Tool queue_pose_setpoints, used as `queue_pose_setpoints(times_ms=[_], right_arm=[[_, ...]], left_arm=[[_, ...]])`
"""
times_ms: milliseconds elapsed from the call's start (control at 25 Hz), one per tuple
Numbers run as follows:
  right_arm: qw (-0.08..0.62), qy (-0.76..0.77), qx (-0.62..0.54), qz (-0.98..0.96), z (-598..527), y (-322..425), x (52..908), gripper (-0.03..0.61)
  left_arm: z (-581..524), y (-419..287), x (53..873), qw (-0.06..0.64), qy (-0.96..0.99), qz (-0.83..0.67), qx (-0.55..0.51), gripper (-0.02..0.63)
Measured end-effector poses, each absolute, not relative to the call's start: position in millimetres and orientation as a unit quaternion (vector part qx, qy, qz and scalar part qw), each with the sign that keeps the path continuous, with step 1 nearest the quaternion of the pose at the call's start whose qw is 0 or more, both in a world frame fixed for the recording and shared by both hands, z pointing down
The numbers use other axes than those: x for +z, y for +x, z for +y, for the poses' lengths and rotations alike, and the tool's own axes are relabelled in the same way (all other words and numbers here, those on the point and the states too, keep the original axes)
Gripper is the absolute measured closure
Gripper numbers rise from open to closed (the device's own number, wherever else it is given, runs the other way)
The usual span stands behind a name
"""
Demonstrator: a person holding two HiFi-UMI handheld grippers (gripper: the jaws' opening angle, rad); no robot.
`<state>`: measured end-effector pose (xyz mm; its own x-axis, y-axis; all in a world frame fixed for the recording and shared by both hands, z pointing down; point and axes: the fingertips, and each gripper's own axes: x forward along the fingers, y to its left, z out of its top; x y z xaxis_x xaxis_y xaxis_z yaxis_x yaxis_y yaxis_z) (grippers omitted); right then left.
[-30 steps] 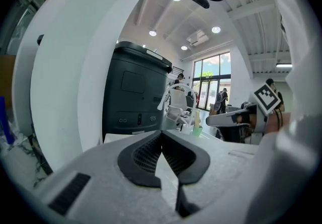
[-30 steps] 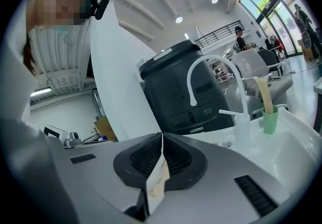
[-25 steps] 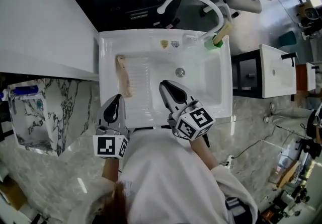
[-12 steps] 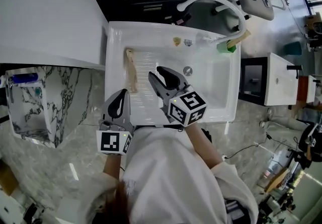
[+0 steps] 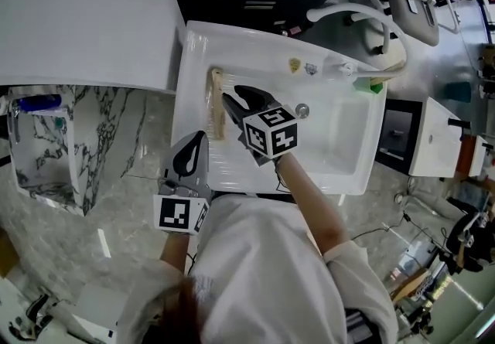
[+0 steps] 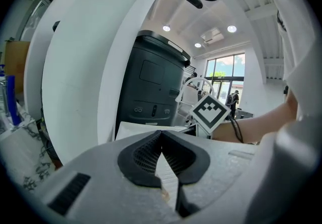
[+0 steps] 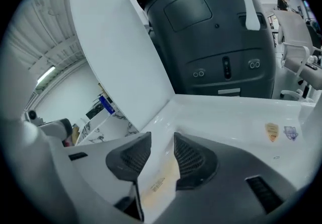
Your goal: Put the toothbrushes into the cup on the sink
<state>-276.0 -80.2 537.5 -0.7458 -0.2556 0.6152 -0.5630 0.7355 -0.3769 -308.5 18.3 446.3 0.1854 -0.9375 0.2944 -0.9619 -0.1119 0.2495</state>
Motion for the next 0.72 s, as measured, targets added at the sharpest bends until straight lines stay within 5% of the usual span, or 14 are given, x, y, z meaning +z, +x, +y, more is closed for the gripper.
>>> queue_pose_setpoints(times_ms=[720], right_arm=[[0.403,0.209,0.353,-0.818,-89,-291,655,0.417]], left_arm=[[24,-324,457,0.212,0.734,-0.644,0.036,0.600]])
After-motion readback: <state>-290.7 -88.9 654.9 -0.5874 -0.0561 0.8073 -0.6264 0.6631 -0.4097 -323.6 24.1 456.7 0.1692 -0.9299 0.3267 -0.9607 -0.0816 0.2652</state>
